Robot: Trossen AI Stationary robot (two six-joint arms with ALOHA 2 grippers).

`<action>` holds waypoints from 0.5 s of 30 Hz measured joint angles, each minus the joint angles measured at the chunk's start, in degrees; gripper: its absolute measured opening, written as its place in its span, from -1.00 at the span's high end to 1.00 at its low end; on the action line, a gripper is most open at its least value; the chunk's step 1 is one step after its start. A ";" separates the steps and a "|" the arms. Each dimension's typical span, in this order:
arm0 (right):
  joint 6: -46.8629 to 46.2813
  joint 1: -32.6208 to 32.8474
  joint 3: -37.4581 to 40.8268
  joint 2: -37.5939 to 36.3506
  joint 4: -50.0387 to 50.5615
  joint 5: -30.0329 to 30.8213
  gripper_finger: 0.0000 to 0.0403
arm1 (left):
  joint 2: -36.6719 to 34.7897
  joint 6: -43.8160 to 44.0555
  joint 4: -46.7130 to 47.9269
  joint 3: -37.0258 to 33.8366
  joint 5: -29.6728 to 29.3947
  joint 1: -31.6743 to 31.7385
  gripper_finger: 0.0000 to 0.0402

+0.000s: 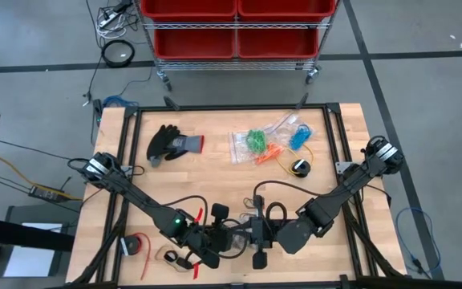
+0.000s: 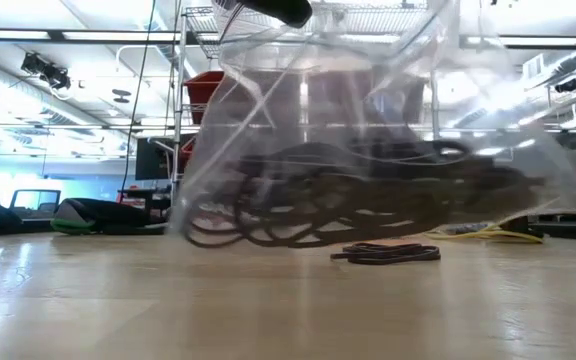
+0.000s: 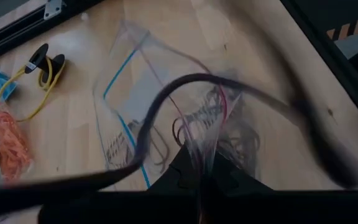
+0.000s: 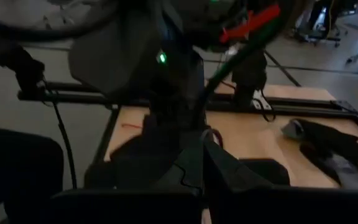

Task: Sort rubber bands
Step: Put the black rubber band into the transparent zip bag

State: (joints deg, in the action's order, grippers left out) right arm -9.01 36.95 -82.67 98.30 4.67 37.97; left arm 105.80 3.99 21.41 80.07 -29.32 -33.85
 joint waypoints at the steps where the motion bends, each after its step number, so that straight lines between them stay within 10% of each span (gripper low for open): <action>1: -0.05 -0.02 0.00 0.00 0.69 0.12 1.00 | 0.00 0.00 -0.01 0.00 0.00 0.00 0.99; 15: 1.84 -1.66 0.04 0.00 1.21 5.31 1.00 | 0.00 0.76 -0.17 0.00 0.00 0.00 0.99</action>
State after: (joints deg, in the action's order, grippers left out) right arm -7.16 35.30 -82.63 98.30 5.88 43.29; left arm 105.80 4.75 21.23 80.07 -29.32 -33.85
